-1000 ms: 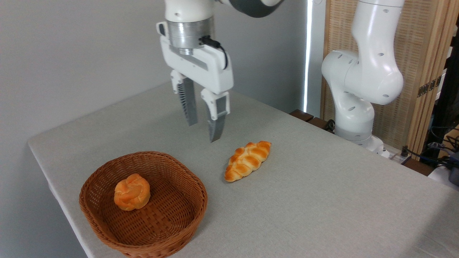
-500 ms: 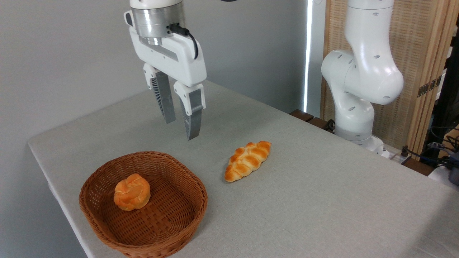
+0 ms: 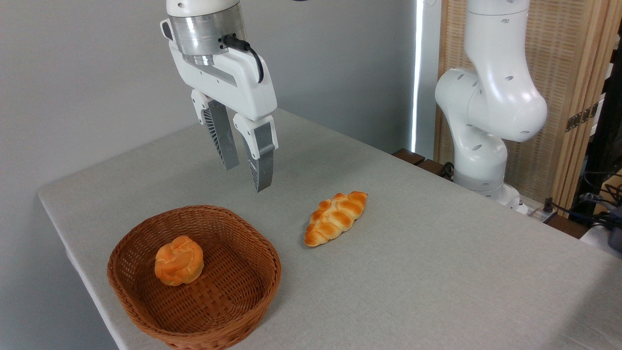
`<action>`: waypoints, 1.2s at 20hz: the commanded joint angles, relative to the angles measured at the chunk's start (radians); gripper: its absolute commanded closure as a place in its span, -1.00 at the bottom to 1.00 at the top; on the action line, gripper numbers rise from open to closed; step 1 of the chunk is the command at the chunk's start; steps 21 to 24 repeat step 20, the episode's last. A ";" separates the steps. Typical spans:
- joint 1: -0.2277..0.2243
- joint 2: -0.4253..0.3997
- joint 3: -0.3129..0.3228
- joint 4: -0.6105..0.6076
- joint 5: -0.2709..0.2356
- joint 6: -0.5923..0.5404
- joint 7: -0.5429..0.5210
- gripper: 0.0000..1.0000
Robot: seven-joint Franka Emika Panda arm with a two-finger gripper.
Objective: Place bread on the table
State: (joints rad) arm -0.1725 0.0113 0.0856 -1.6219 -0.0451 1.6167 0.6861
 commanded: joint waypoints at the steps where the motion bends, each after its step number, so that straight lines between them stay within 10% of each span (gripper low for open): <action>1: 0.004 0.001 0.000 0.019 -0.002 -0.021 0.007 -1.00; 6: 0.136 -0.020 -0.090 0.014 -0.012 -0.017 0.033 -1.00; 24: 0.129 -0.042 -0.095 0.000 -0.019 0.022 0.033 -1.00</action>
